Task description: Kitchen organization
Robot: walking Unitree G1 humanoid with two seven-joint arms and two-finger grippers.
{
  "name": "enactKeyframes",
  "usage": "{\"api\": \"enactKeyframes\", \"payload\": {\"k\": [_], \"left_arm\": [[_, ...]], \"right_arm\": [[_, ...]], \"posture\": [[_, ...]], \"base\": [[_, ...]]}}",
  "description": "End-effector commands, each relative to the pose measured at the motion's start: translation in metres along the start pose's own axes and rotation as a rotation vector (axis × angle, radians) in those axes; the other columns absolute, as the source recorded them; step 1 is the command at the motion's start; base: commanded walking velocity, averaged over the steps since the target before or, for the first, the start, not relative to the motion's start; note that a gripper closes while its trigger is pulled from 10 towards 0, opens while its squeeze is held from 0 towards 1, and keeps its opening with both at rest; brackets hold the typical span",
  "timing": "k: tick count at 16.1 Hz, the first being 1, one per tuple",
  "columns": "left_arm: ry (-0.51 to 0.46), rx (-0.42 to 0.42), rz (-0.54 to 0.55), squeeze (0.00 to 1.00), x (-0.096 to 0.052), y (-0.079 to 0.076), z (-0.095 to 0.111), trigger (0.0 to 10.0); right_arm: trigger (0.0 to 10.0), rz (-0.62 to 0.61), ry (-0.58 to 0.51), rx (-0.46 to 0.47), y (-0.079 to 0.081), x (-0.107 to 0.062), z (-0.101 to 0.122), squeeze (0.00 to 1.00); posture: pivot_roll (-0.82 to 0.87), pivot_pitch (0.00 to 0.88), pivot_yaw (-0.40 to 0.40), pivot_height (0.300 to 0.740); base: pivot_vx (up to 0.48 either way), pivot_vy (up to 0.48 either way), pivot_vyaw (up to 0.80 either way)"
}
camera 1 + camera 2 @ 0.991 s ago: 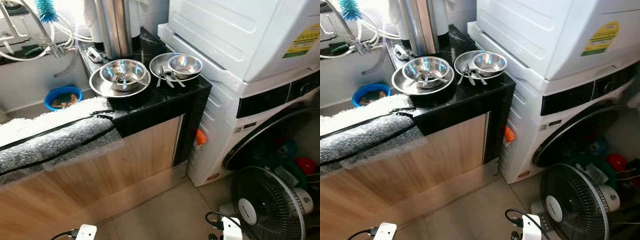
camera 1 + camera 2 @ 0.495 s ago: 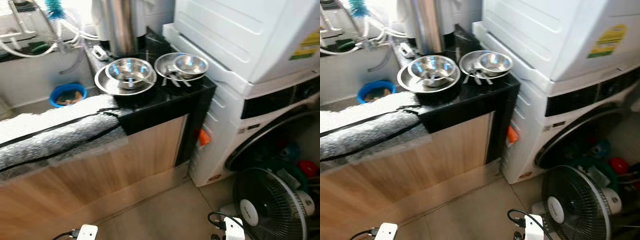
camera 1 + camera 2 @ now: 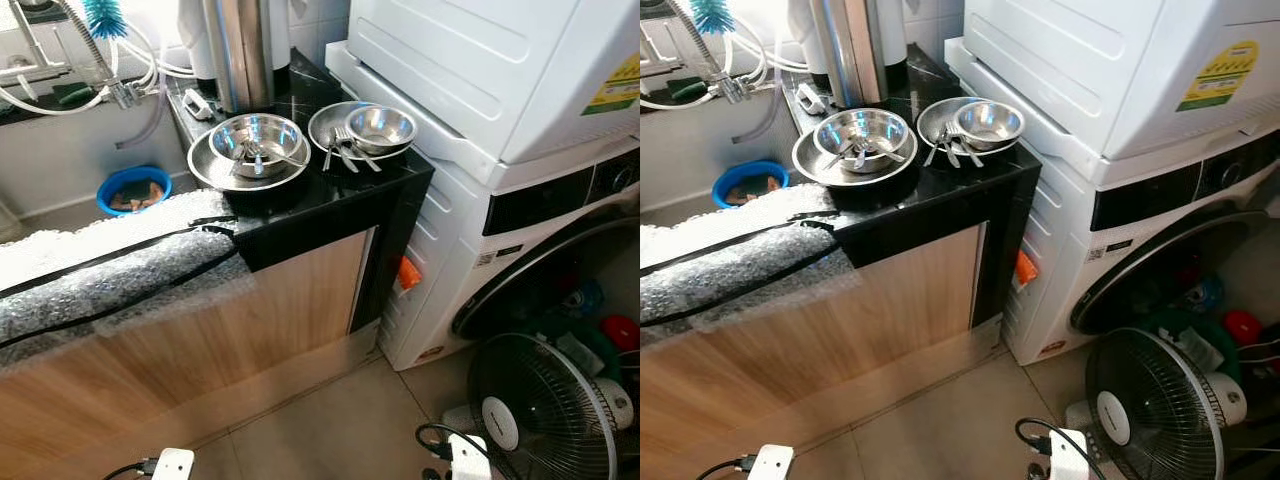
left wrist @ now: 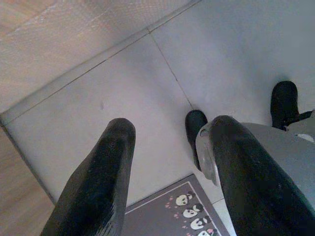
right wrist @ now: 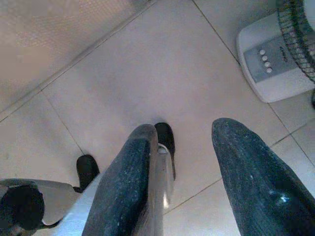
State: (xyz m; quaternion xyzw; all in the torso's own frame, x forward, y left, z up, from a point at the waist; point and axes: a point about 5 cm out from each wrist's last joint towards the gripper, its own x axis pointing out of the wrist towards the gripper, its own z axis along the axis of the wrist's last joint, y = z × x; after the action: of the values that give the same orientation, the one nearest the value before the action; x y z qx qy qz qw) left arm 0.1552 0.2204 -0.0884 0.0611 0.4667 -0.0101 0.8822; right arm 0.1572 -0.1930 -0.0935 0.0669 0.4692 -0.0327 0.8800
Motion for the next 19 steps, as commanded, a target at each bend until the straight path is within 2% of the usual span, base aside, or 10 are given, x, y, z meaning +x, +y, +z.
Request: {"api": "enactKeyframes", "payload": {"k": [1,6,19], "left_arm": [[0.033,-0.009,0.001,0.00,-0.0019,0.0013,-0.0086,10.0],[0.033,-0.007,-0.003,0.00,-0.0020,0.0015,-0.0088,10.0],[0.030,-0.013,-0.005,0.00,-0.0022,0.0018,-0.0090,10.0]], "right_arm": [[10.0,-0.002,0.020,0.012,-0.0009,-0.0012,-0.0061,0.00],[10.0,-0.009,0.019,0.003,-0.0013,-0.0014,-0.0065,0.00],[10.0,-0.002,0.002,0.002,0.0018,-0.0003,-0.0031,0.00]], "posture": [[0.08,0.082,0.001,0.740],[0.08,0.082,0.002,0.740],[0.08,0.084,0.004,0.740]], "base": [[0.000,0.277,0.00],[0.000,0.266,0.00],[0.000,0.000,0.00]]}}
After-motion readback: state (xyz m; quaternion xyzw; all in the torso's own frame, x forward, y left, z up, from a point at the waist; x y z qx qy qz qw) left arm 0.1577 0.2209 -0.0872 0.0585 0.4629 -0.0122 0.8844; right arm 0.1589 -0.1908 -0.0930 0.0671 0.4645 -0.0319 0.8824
